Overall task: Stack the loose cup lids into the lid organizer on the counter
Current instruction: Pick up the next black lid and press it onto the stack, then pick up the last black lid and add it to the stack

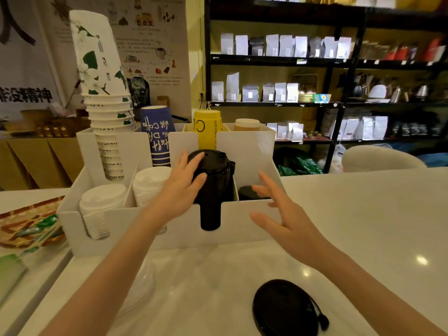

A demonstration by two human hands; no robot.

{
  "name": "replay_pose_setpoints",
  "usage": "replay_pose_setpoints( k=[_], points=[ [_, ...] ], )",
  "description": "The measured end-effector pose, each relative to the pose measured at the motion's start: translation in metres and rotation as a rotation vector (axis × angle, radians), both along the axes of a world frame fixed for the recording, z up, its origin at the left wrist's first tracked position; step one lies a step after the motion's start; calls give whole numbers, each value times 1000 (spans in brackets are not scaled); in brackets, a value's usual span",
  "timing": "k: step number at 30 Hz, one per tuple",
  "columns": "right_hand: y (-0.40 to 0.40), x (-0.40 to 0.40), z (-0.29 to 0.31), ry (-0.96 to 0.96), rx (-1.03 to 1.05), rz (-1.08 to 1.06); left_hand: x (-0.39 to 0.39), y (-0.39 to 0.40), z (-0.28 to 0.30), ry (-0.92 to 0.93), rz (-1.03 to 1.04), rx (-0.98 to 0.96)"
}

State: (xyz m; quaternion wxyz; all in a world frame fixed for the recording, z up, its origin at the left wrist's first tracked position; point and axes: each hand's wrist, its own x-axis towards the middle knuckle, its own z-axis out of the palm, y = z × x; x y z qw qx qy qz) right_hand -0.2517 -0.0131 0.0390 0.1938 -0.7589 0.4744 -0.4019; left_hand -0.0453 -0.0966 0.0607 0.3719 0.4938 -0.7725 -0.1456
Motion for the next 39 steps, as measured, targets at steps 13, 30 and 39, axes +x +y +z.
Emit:
replay_pose_setpoints(
  k=[13, 30, 39],
  points=[
    [89, -56, -60, 238, 388, 21, -34, 69, -37, -254, 109, -133],
    [103, -50, -52, 222, 298, -21, -60, 134, -89, -276, -464, 281],
    [73, -55, -40, 115, 283, -76, -57, 111, -54, -207, -441, 232]
  ],
)
